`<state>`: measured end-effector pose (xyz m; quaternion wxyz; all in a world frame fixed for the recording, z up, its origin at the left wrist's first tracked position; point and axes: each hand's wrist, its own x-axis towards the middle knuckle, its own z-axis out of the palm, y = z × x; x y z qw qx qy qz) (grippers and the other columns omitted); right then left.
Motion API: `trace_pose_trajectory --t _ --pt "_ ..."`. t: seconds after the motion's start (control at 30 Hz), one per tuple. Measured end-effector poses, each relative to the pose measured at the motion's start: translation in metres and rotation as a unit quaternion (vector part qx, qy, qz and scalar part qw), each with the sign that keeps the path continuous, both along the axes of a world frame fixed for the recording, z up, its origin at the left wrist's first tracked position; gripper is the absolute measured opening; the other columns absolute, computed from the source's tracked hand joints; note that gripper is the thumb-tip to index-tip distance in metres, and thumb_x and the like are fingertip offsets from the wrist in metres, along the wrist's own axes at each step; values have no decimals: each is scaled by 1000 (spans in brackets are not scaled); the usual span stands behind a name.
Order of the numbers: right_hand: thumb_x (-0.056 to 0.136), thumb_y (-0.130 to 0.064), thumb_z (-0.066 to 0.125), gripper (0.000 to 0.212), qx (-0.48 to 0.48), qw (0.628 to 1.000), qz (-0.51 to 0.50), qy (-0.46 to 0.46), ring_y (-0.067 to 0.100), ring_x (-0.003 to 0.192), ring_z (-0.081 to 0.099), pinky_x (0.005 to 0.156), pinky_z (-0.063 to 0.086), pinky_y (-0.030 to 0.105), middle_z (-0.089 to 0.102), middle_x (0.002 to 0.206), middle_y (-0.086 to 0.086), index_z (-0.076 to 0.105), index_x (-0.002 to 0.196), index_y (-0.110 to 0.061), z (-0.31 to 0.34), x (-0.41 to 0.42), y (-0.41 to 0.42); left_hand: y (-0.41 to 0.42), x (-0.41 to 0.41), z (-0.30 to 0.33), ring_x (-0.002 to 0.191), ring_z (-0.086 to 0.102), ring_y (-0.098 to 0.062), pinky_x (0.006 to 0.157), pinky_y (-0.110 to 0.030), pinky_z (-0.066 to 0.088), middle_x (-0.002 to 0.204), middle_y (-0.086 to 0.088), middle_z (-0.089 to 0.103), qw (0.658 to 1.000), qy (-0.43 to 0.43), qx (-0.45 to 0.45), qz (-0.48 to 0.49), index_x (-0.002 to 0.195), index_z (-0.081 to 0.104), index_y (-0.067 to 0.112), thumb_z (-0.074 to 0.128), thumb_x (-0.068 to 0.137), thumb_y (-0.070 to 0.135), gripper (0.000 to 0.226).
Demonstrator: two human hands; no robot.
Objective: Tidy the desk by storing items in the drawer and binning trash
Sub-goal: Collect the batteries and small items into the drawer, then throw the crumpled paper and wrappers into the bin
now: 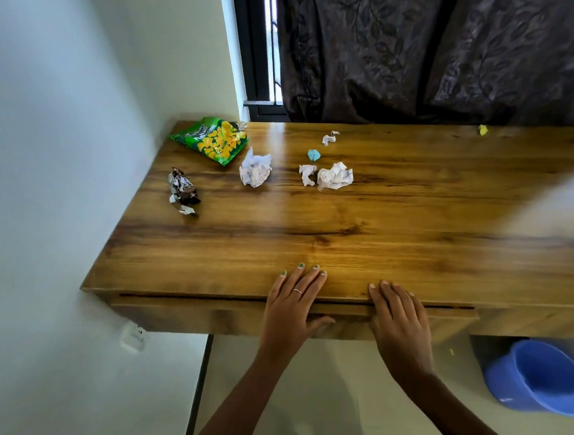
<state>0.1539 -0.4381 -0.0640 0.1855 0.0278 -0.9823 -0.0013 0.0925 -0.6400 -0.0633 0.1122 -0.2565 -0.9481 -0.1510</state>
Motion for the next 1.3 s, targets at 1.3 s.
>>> trace_pose_trajectory --t 1.3 --pt "79 -2 66 16 -287 950 118 -18 23 92 58 78 47 33 64 97 7 66 93 -9 100 -217 -136 -58 -83 51 115 41 3 91 -22 30 121 20 53 946 0 249 208 111 54 39 54 75 33 36"
